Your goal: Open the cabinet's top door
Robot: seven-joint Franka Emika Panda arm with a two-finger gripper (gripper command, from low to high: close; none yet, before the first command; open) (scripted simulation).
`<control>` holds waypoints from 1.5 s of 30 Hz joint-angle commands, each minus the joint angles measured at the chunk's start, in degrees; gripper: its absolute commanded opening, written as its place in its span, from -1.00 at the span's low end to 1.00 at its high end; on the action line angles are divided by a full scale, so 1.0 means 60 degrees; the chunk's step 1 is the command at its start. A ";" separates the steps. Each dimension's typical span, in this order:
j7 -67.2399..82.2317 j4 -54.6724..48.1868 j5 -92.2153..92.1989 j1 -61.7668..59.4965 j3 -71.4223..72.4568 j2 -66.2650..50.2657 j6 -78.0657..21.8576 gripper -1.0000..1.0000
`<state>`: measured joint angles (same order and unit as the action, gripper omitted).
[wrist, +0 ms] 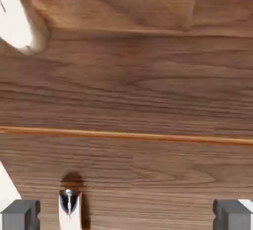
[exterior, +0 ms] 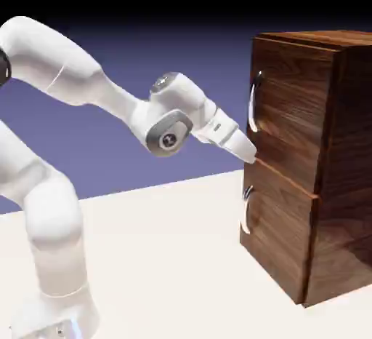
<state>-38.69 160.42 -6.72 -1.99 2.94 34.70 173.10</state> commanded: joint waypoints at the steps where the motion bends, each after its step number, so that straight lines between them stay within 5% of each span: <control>1: 0.0233 -0.0036 -0.0416 -0.0166 0.0182 0.0127 -0.0056 0.00; 45: 1.0461 -0.1607 -1.8692 -0.7440 0.8179 0.5687 -0.2533 0.00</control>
<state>24.07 150.78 -118.87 -46.63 52.02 68.83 157.90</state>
